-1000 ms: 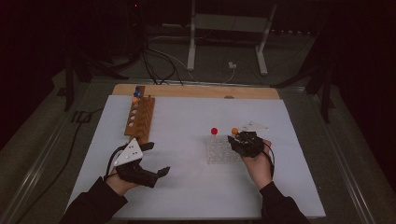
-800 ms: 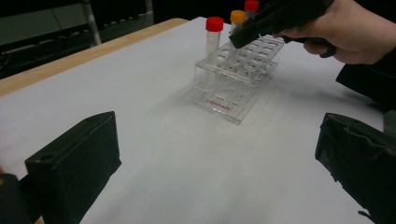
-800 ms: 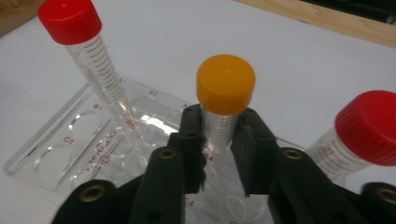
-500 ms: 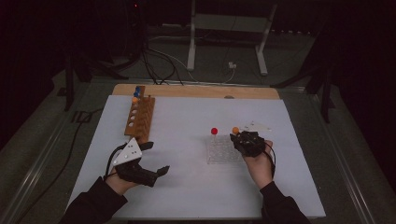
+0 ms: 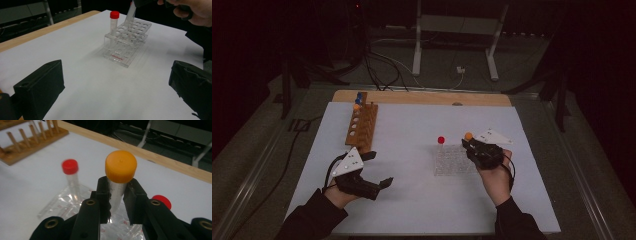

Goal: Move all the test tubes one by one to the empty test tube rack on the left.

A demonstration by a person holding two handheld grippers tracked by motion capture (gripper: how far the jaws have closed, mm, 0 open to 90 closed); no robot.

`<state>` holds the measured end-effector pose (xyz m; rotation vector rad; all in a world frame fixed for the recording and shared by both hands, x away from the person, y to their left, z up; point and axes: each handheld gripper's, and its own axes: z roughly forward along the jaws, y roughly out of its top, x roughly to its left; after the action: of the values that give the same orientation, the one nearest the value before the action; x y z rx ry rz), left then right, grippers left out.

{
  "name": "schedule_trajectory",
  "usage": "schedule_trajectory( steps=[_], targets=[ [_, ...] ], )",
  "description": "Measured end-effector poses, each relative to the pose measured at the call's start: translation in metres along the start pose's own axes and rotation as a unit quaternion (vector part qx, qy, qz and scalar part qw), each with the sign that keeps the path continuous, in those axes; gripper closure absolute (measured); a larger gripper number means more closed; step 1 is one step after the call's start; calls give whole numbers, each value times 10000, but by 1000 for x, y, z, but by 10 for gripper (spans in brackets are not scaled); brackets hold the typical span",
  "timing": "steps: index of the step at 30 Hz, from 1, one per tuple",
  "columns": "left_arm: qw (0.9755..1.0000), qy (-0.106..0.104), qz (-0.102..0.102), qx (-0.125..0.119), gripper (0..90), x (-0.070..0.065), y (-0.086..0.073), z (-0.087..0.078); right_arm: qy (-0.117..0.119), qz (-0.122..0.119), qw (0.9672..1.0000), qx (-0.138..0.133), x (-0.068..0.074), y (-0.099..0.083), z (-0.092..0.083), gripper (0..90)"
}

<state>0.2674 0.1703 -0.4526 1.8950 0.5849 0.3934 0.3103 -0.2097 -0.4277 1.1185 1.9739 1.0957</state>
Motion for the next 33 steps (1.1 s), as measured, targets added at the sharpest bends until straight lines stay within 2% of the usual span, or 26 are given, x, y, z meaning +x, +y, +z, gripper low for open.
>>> schedule_trajectory(
  steps=[4, 11, 19, 30, 33],
  targets=[
    [10000, -35, -5, -39, 7, -1, 3, -2, 158, -74, 9998, -72, 7, 5, -9, 747],
    [9999, -132, 55, -85, 8, -6, 9, -5, 580, -251, 9978, -193, 29, 12, -22, 747],
    [9994, -270, 155, -148, 8, -14, 16, -7, 1312, -306, 9908, -134, 57, 12, -26, 747],
    [9983, -521, 197, -184, 16, -24, 25, -1, 1792, -650, 9815, 181, 89, -1, -15, 746],
    [9977, -616, 237, -180, 42, -29, 28, 3, 1936, -746, 9779, 271, 99, -4, -12, 747]
  ],
)
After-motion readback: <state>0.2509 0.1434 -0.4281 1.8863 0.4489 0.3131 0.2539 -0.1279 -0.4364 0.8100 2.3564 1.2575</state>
